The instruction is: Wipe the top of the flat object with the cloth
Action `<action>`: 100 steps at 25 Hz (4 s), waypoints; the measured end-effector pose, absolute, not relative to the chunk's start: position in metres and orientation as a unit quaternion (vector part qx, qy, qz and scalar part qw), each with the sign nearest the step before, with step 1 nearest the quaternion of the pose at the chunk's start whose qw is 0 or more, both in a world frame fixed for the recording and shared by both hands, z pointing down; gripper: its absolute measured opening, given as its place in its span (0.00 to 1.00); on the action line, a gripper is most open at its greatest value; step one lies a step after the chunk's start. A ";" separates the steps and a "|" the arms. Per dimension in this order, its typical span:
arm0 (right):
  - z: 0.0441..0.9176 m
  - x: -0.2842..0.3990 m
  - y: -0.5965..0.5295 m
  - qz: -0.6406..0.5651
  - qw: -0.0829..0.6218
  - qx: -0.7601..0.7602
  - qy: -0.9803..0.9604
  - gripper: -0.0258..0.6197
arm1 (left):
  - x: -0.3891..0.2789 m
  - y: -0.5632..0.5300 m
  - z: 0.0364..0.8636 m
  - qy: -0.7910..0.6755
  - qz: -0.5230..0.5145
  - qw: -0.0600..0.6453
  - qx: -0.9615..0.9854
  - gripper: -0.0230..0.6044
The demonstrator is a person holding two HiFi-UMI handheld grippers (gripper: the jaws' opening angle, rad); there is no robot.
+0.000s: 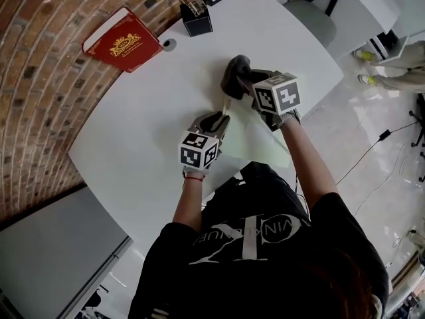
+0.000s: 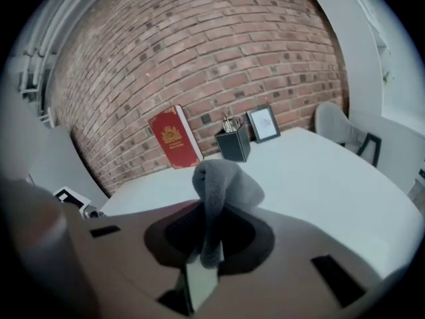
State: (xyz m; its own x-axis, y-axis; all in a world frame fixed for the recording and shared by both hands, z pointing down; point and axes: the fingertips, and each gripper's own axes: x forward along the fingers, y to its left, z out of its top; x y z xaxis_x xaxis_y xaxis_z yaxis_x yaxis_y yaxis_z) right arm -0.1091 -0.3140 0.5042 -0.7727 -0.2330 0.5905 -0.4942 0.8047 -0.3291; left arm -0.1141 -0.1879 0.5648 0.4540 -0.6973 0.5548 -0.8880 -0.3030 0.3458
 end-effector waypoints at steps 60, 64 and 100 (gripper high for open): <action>0.414 -0.030 -0.284 0.171 0.174 0.279 -0.929 0.12 | -0.111 -0.151 0.561 -0.473 0.090 0.376 0.792 0.44; 0.417 -0.082 -0.254 0.215 0.157 0.205 -0.942 0.12 | -0.112 -0.139 0.563 -0.466 0.095 0.381 0.793 0.39; 0.546 0.106 -0.230 0.268 0.357 0.360 -0.819 0.12 | -0.108 -0.133 0.570 -0.463 0.121 0.373 0.795 0.26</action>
State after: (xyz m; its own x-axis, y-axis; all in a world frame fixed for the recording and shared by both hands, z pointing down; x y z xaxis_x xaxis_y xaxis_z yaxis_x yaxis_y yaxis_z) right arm 0.1060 -0.2299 0.5456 -0.4853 -0.3985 0.7782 -0.7814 0.5971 -0.1815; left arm -0.1085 -0.1327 0.5695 0.5416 -0.6463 0.5376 -0.8264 -0.2921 0.4814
